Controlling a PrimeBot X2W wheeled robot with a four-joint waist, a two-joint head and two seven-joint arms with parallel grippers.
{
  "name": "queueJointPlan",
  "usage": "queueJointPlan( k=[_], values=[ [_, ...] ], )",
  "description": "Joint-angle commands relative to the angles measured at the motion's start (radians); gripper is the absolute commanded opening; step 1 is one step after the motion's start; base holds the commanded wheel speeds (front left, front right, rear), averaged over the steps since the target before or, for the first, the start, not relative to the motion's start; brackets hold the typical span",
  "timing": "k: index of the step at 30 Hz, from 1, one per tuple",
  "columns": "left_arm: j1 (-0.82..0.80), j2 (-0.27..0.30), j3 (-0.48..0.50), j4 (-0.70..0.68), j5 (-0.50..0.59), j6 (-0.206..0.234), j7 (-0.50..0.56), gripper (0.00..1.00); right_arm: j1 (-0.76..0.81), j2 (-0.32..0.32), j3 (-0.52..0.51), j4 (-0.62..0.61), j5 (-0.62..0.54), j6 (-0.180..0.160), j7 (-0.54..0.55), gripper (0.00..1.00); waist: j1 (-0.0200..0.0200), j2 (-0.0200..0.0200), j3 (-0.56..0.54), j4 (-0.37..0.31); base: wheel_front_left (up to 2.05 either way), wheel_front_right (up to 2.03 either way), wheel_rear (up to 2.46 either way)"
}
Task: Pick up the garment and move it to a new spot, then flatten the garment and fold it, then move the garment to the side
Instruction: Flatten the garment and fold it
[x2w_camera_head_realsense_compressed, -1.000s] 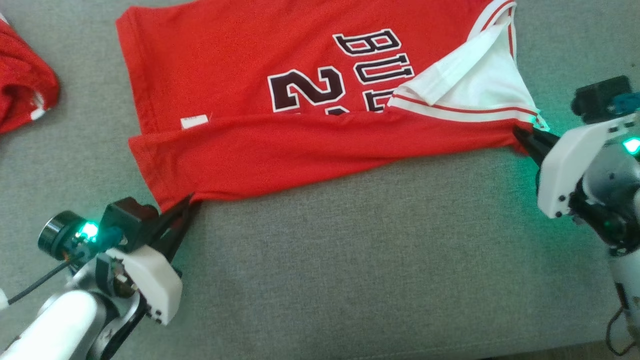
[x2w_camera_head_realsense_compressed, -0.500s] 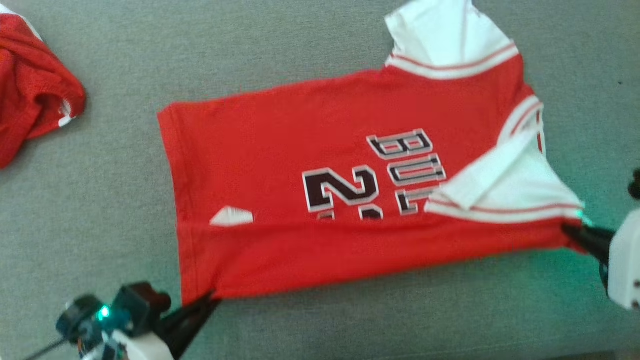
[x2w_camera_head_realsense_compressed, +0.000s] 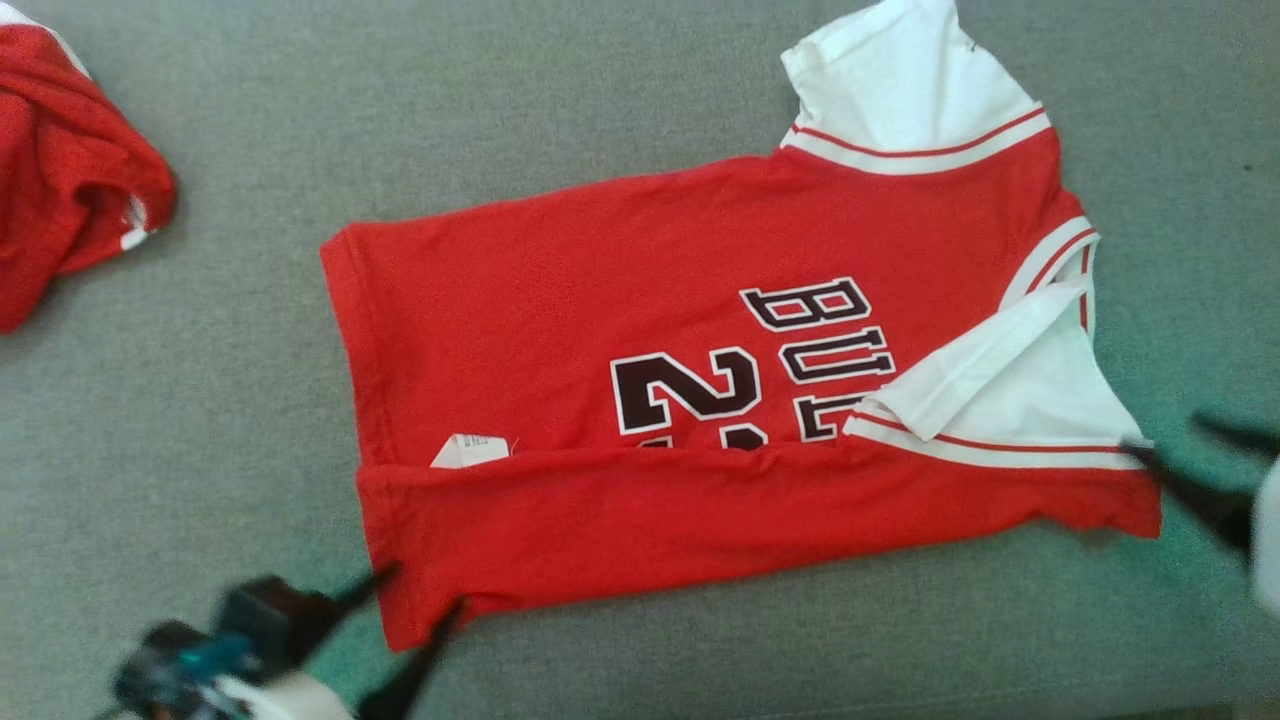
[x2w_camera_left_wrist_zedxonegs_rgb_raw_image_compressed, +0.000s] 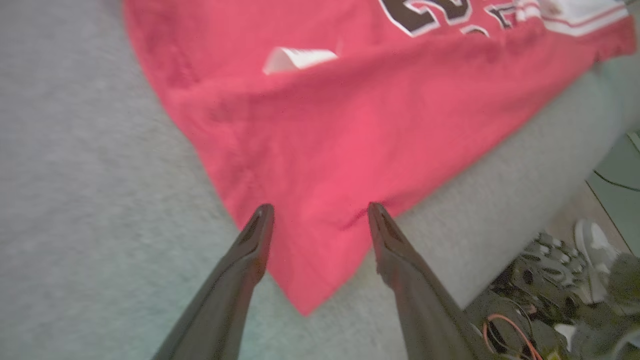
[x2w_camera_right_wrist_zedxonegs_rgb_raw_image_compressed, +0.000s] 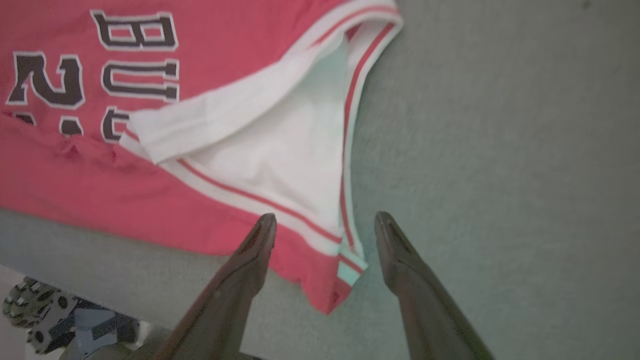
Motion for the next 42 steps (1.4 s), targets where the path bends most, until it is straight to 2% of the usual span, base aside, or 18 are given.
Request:
queueJointPlan(
  k=[1, 5, 8, 13, 17, 22, 27, 38, 42],
  values=[
    [-0.016, 0.045, 0.077, -0.052, -0.009, 0.025, -0.008, 1.00, -0.057, -0.058, -0.025, -0.059, -0.001, 0.007, -0.010, 1.00, 0.0001, 0.0000, 0.019, -0.004, 0.00, 0.00, 0.00],
    [-0.091, 0.071, 0.200, -0.117, -0.029, 0.090, -0.010, 1.00, -0.233, -0.067, -0.033, -0.094, -0.017, 0.007, -0.010, 1.00, 0.0001, 0.0000, 0.086, 0.008, 0.00, 0.00, 0.00],
    [-0.210, 0.059, 0.245, -0.103, -0.040, 0.102, 0.013, 1.00, -0.411, -0.042, 0.017, -0.041, -0.068, 0.007, -0.010, 1.00, 0.0001, 0.0000, 0.154, 0.028, 0.00, 0.00, 0.00],
    [-0.426, -0.024, 0.205, 0.010, -0.026, 0.093, 0.062, 1.00, -0.692, 0.056, 0.144, 0.161, -0.207, 0.007, -0.062, 1.00, 0.0001, 0.0000, 0.234, 0.064, 0.00, 0.00, 0.00],
    [-0.536, -0.088, 0.158, 0.121, 0.005, 0.083, 0.070, 1.00, -0.830, 0.134, 0.206, 0.361, -0.298, 0.007, -0.144, 1.00, 0.0001, 0.0000, 0.251, 0.090, 0.00, 0.00, 0.00],
    [-0.605, -0.141, 0.116, 0.218, 0.020, 0.060, 0.065, 1.00, -0.912, 0.179, 0.228, 0.553, -0.362, 0.007, -0.212, 1.00, 0.0001, 0.0000, 0.257, 0.113, 0.00, 0.00, 0.00],
    [-0.627, -0.155, 0.103, 0.261, 0.018, 0.050, 0.068, 1.00, -0.957, 0.201, 0.234, 0.664, -0.377, 0.007, -0.256, 1.00, 0.0001, 0.0000, 0.255, 0.120, 0.00, 0.00, 0.00],
    [-0.630, -0.139, 0.102, 0.273, 0.009, 0.052, 0.090, 1.00, -0.996, 0.217, 0.281, 0.754, -0.358, 0.007, -0.282, 1.00, 0.0001, 0.0000, 0.243, 0.122, 0.00, 0.00, 0.00],
    [-0.630, -0.147, 0.087, 0.263, -0.006, 0.036, 0.102, 1.00, -0.999, 0.218, 0.294, 0.770, -0.347, 0.007, -0.284, 1.00, 0.0001, 0.0000, 0.240, 0.117, 0.00, 0.00, 0.00]
  ],
)
